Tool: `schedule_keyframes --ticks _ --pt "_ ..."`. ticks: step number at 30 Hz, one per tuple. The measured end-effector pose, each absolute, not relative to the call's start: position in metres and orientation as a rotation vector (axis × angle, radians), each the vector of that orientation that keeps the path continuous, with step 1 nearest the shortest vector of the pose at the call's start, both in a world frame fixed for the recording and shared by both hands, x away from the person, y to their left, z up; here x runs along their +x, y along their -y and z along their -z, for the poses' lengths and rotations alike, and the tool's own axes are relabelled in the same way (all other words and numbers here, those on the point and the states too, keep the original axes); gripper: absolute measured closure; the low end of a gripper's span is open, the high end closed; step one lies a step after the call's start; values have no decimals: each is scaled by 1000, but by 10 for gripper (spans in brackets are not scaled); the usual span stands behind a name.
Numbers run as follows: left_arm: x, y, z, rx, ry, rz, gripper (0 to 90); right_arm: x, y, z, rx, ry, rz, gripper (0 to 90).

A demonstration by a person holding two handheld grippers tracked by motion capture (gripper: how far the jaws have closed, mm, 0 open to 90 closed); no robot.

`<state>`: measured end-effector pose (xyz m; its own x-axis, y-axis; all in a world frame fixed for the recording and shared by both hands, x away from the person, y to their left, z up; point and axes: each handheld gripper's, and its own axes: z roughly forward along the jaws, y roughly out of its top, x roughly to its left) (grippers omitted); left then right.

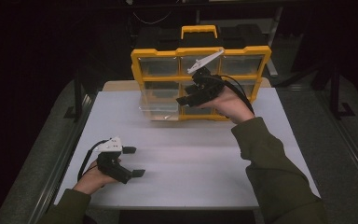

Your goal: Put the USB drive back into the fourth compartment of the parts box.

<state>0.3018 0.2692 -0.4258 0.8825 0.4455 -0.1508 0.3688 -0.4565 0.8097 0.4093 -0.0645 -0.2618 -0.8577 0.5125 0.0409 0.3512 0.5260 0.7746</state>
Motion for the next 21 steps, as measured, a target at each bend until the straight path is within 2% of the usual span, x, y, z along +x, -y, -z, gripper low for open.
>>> schedule_keyframes --ticks 7,21 --pt "302 -269 426 2095 -585 -101 0 402 80 273 756 -2549 -1259 362" --pt "302 -271 427 2098 -567 -128 0 389 98 311 831 -2479 -1279 206"
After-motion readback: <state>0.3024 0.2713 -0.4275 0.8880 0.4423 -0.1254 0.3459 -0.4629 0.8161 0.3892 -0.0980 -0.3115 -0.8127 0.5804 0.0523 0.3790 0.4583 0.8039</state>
